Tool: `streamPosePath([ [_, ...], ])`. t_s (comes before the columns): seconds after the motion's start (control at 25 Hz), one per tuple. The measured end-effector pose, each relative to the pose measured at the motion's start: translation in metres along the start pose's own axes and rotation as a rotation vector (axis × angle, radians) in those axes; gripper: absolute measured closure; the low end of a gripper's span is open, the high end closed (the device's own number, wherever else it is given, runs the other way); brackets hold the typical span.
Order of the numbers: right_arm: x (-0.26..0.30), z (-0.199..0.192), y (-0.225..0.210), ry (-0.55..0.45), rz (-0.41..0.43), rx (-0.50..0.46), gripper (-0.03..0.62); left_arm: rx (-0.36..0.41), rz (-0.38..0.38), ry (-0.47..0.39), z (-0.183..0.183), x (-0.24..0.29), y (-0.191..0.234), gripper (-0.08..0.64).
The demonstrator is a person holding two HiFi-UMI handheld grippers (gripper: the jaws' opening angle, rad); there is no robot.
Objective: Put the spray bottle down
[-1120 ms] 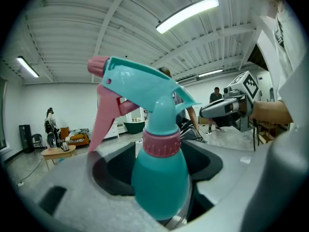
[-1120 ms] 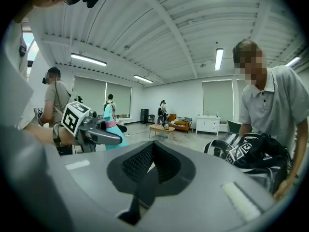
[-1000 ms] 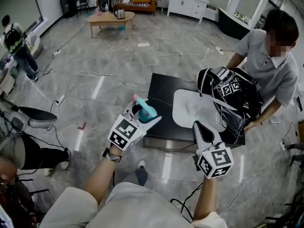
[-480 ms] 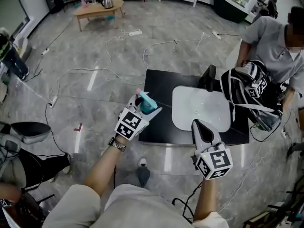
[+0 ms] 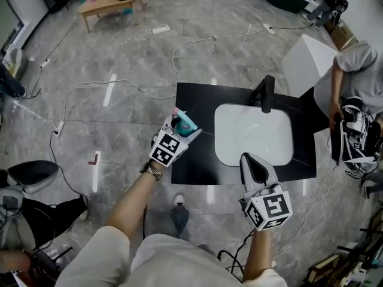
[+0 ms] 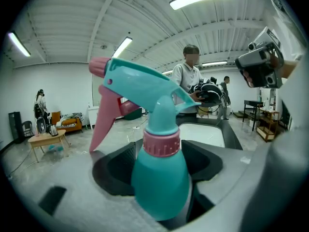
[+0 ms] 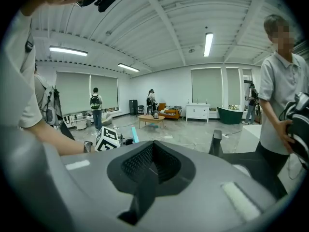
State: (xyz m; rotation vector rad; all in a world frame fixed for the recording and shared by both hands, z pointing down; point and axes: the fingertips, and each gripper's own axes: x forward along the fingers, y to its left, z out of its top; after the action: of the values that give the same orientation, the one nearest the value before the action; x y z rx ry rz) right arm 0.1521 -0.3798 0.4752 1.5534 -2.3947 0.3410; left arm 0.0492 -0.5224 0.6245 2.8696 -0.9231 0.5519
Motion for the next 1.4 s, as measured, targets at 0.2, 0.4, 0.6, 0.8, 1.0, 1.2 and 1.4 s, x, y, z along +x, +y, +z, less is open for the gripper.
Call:
streamPosePath([
  [0.2, 0.008, -0.007, -0.002, 0.027, -0.003, 0.011, 0.584, -0.004, -0.015, 0.004, -0.021, 0.018, 0.007, 0.253],
  [0.4, 0.013, -0.016, -0.003, 0.051, -0.001, 0.018, 0.584, -0.001, -0.034, -0.003, -0.033, 0.026, 0.006, 0.253],
  [0.6, 0.019, -0.019, -0.005, 0.059, 0.002, 0.025, 0.584, -0.007, -0.041, -0.025, -0.035, 0.030, 0.004, 0.246],
  [0.8, 0.023, -0.021, -0.006, 0.058, 0.007, 0.028, 0.584, -0.017, -0.025, -0.010, -0.044, 0.029, 0.004, 0.223],
  [1.0, 0.016, -0.021, -0.009, 0.055, 0.000, 0.034, 0.584, -0.053, -0.007, -0.003, -0.048, 0.021, 0.006, 0.198],
  [1.2, 0.006, -0.020, -0.008, 0.048, -0.002, 0.030, 0.584, -0.080, 0.009, -0.004, -0.052, 0.008, 0.007, 0.192],
  [1.4, -0.004, -0.012, -0.005, 0.025, -0.001, 0.020, 0.584, -0.088, 0.033, -0.022, -0.048, -0.017, 0.007, 0.192],
])
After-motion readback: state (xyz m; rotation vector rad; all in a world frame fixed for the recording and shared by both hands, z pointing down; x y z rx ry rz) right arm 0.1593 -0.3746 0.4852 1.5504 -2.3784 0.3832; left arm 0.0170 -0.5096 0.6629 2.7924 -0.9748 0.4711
